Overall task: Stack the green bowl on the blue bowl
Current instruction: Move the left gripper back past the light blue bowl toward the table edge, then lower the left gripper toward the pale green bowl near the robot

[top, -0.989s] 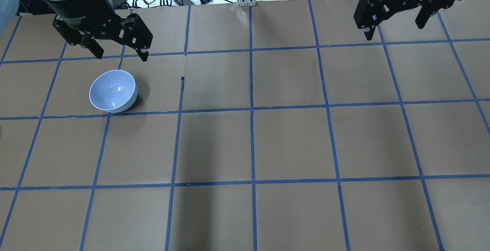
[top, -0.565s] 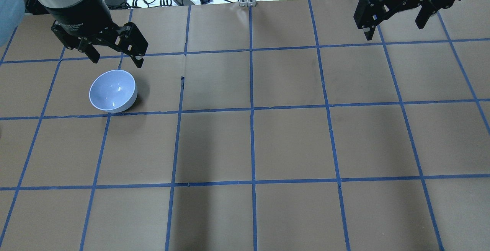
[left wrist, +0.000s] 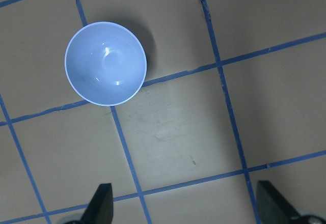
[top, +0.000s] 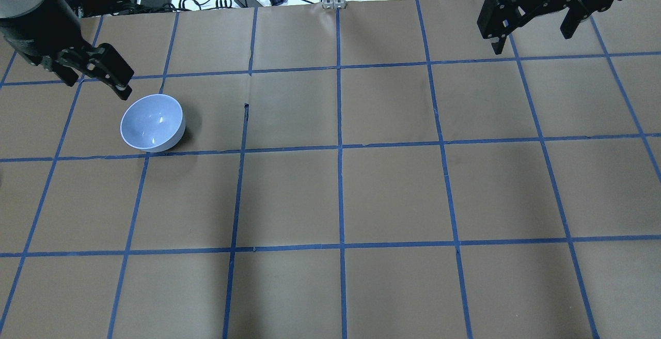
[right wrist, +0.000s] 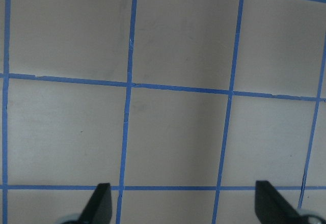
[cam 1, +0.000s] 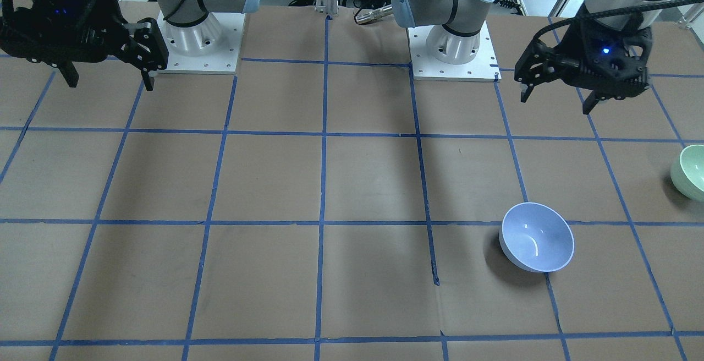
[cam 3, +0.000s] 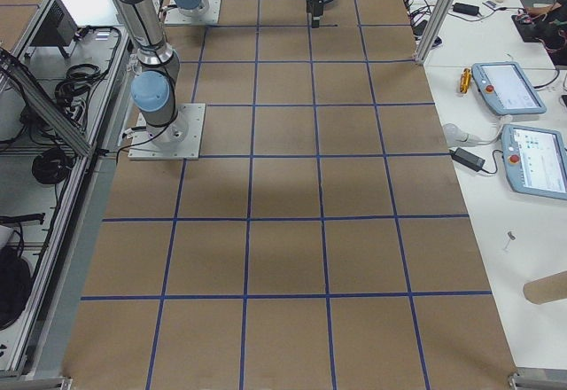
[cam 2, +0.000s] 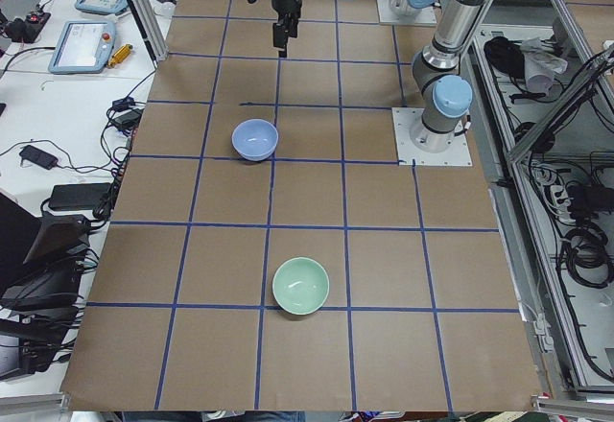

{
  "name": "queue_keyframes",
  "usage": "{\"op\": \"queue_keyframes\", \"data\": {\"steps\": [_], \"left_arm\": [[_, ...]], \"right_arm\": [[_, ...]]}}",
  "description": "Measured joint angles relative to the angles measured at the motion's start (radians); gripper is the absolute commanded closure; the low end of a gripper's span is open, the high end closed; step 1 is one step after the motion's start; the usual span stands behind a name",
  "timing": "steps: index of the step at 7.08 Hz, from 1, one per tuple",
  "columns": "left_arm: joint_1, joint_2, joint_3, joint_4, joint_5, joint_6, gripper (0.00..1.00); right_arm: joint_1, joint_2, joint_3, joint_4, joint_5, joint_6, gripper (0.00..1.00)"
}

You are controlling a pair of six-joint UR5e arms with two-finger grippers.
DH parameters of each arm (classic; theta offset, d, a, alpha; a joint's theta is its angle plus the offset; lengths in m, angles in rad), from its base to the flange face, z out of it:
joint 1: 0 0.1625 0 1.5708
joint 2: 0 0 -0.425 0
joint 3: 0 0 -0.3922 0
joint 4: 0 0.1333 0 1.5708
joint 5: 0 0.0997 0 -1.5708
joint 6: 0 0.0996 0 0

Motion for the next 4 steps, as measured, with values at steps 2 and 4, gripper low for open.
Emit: {"op": "queue_keyframes", "data": {"steps": [2,4], "left_arm": [[0.124,0.001,-0.007,-0.010,-0.001,0.187,0.00],[0.287,-0.005,-0.041,-0.015,-0.009,0.419,0.00]], "right_arm": [[0.000,0.000,0.000,0.000,0.000,0.000,0.00],[0.000,0.000,0.000,0.000,0.000,0.000,0.00]]}}
